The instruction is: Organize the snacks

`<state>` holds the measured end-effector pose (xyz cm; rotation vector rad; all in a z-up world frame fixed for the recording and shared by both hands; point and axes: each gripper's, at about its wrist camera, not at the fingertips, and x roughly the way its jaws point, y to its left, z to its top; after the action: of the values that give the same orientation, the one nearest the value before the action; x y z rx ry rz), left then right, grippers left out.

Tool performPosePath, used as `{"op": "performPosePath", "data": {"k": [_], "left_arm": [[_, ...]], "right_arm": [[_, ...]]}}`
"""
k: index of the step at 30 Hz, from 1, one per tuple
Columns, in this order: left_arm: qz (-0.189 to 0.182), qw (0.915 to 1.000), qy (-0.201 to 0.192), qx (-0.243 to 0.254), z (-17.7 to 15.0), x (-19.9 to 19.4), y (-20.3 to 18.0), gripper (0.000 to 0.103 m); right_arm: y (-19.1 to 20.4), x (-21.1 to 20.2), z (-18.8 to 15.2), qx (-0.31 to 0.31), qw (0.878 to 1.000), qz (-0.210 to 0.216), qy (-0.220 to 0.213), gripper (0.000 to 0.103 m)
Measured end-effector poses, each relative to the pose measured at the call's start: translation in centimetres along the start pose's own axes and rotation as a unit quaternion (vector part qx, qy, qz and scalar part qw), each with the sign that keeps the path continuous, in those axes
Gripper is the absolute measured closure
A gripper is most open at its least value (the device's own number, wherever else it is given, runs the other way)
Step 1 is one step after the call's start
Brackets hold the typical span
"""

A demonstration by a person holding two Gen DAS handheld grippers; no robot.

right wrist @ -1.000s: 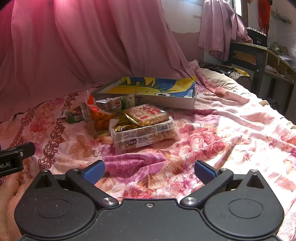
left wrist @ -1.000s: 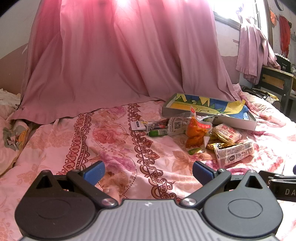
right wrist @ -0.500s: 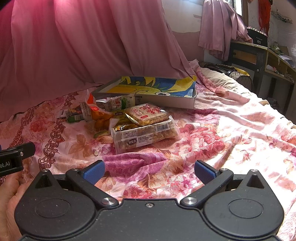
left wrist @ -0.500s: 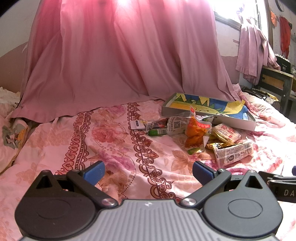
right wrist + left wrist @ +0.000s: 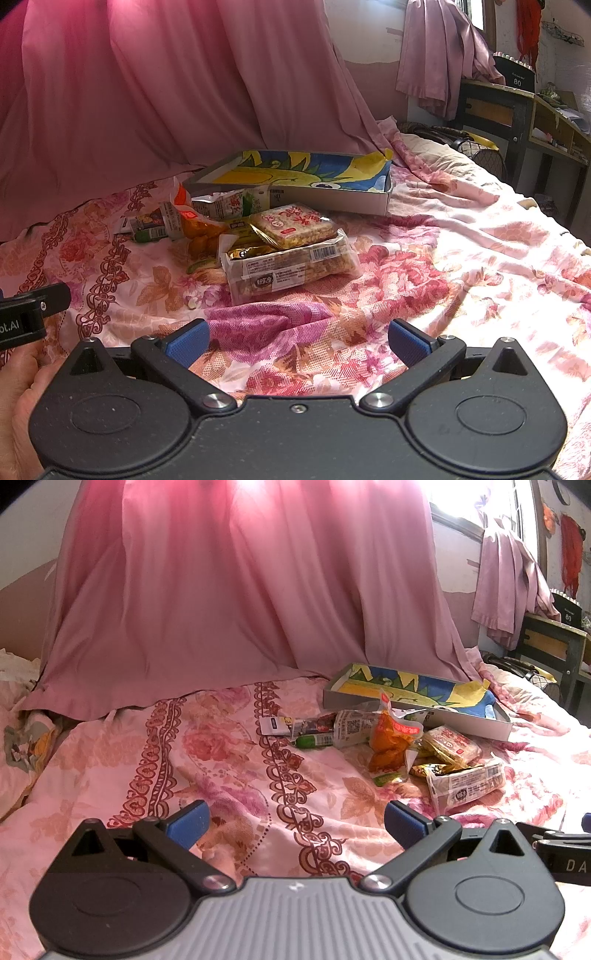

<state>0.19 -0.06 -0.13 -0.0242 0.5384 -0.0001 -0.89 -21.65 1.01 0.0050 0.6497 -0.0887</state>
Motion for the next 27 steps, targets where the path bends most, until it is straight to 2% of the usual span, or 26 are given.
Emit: {"op": "performPosePath", "data": {"k": [27], "left_arm": [[-0.003, 0.9999, -0.002, -0.01, 0.13, 0.42, -0.23, 0.0]], "right_arm": [[-0.04, 0.16, 0.03, 0.006, 1.0, -0.002, -0.006, 0.001]]}}
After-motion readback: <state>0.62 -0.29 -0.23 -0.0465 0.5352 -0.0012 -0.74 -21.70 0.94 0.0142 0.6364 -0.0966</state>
